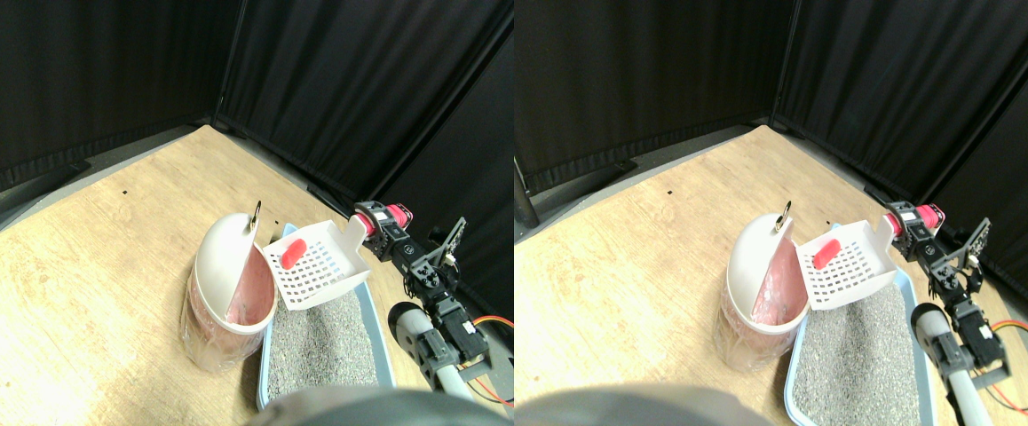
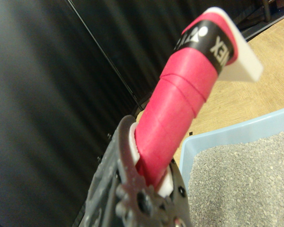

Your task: Scoop (unimanual)

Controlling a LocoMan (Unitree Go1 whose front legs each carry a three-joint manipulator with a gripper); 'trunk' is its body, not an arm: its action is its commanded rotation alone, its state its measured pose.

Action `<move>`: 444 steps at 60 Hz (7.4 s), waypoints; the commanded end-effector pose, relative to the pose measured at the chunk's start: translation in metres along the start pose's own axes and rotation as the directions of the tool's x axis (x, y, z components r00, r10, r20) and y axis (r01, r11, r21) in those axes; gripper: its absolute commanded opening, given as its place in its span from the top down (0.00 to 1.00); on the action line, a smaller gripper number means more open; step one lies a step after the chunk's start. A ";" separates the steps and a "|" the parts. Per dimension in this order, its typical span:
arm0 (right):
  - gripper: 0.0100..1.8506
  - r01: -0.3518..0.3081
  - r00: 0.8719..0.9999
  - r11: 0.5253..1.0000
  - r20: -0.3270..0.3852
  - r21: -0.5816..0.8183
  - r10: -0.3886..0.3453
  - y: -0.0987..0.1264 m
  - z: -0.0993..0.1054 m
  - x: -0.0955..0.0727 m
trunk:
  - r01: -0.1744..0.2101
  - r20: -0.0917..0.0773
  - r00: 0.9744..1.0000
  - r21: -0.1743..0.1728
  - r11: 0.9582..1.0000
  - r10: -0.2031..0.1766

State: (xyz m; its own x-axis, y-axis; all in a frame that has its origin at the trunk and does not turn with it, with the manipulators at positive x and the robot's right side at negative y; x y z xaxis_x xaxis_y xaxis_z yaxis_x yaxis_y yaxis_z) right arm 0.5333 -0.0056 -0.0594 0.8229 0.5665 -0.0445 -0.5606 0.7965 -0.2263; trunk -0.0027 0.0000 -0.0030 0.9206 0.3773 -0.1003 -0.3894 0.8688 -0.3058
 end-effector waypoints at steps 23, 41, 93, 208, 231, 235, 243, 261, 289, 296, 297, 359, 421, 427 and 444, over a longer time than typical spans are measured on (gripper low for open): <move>0.88 0.076 0.994 0.986 0.088 -0.147 -0.064 0.016 0.014 0.000 | -0.057 0.008 0.998 -0.020 0.998 0.058; 0.85 0.060 0.995 0.972 0.090 -0.229 -0.040 0.026 0.016 -0.003 | -0.058 0.008 0.998 -0.021 0.998 0.058; 0.90 -0.008 0.992 0.880 0.105 -0.476 0.066 0.018 0.028 0.005 | -0.050 0.009 0.999 -0.031 0.998 0.050; 0.98 0.325 0.925 0.878 0.075 0.351 -0.372 -0.104 -0.077 -0.090 | 0.200 -0.059 0.979 0.157 0.967 -0.193; 0.98 0.390 0.908 0.838 -0.005 0.383 -0.420 -0.116 -0.107 -0.100 | 0.227 -0.068 0.974 0.178 0.958 -0.218; 0.98 0.397 0.906 0.831 -0.021 0.388 -0.423 -0.118 -0.112 -0.102 | 0.227 -0.068 0.974 0.180 0.957 -0.218; 0.98 0.417 0.901 0.819 -0.057 0.394 -0.431 -0.120 -0.121 -0.104 | 0.227 -0.070 0.974 0.183 0.957 -0.217; 0.98 0.448 0.889 0.781 -0.129 0.435 -0.439 -0.123 -0.150 -0.109 | 0.228 -0.078 0.973 0.192 0.954 -0.217; 0.98 0.444 0.894 0.772 -0.174 0.455 -0.413 -0.117 -0.182 -0.118 | 0.249 -0.097 0.968 0.219 0.943 -0.233; 0.98 0.479 0.876 0.741 -0.206 0.471 -0.436 -0.115 -0.189 -0.122 | 0.256 -0.103 0.966 0.227 0.940 -0.238; 0.98 0.475 0.878 0.743 -0.204 0.472 -0.432 -0.114 -0.190 -0.123 | 0.258 -0.104 0.965 0.229 0.938 -0.240; 0.33 0.480 0.877 0.769 -0.231 0.422 -0.421 -0.111 -0.134 -0.172 | 0.333 -0.128 0.942 0.258 0.907 -0.309; 0.98 0.436 0.881 0.833 0.026 0.341 -0.472 -0.096 -0.111 -0.217 | 0.426 -0.147 0.905 0.288 0.858 -0.400; 0.98 0.437 0.882 0.836 0.023 0.333 -0.470 -0.094 -0.110 -0.216 | 0.423 -0.147 0.906 0.285 0.860 -0.397; 0.98 0.447 0.880 0.825 -0.003 0.345 -0.476 -0.089 -0.109 -0.207 | 0.415 -0.147 0.909 0.273 0.868 -0.389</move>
State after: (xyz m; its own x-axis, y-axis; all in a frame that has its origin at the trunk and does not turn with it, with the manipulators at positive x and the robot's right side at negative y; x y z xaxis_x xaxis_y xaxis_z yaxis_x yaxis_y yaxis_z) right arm 0.4222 -0.2218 -0.1435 0.9928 0.1155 0.0320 -0.1188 0.9838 0.1342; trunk 0.0016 -0.0052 -0.0074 0.9913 -0.0424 -0.1243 0.0400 0.9990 -0.0222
